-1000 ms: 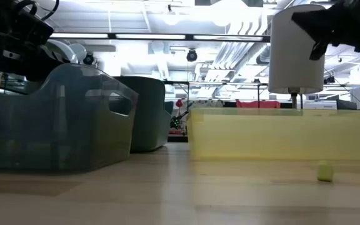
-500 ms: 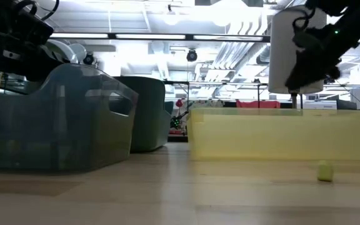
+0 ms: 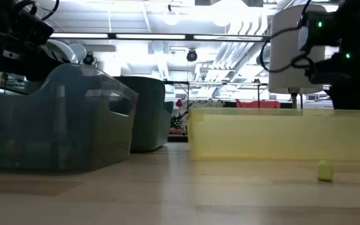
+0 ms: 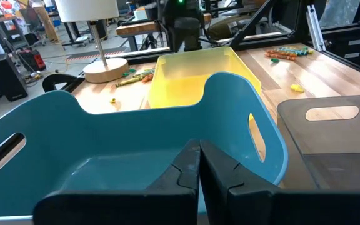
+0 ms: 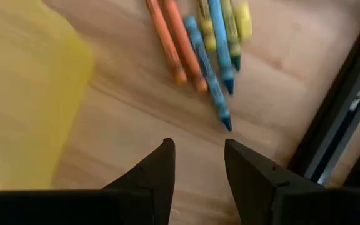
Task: Sort crayons
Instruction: Put the blue crayon into the blue bin
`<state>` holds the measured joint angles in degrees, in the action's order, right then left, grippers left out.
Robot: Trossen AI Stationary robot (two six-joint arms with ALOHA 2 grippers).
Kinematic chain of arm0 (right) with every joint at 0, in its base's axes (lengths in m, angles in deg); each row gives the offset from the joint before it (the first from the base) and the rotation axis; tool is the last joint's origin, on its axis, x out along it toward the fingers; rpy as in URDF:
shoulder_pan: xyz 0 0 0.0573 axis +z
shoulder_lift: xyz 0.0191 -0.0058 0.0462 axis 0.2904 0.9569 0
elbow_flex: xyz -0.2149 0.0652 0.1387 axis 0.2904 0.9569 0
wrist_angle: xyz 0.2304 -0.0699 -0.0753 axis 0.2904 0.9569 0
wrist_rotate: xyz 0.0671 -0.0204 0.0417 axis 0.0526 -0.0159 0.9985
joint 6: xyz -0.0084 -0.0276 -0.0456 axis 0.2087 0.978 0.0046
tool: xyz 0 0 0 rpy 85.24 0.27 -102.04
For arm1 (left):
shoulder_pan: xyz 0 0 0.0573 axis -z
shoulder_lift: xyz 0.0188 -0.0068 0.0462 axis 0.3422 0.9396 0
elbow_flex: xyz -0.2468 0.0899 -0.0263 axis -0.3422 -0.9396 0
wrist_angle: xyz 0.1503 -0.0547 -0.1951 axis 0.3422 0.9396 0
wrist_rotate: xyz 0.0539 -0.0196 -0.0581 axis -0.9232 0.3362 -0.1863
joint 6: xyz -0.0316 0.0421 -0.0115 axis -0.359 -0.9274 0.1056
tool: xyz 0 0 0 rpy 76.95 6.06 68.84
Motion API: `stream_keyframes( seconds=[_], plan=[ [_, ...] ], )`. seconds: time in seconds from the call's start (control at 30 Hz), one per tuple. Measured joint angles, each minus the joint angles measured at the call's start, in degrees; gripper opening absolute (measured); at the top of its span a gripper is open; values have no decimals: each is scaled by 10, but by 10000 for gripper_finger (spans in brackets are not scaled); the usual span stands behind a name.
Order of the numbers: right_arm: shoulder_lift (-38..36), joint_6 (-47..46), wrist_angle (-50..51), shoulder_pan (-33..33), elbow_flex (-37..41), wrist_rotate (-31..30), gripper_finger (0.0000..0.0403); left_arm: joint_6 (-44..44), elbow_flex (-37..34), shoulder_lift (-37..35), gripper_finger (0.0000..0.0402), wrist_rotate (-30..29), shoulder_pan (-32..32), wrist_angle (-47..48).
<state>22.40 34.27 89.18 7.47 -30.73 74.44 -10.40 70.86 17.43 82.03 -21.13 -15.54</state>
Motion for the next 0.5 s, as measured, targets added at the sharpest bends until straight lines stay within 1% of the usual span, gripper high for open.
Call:
stream_keyframes(
  seconds=[0.17,0.27,0.5],
  plan=[
    [32,4,-17,0,19,0,133,0,0,0,1,0,0,0],
    [51,6,-26,-3,19,-13,133,0,0,0,1,0,0,0],
    [97,65,-65,-51,19,-12,133,0,0,0,1,0,0,0]
  ],
)
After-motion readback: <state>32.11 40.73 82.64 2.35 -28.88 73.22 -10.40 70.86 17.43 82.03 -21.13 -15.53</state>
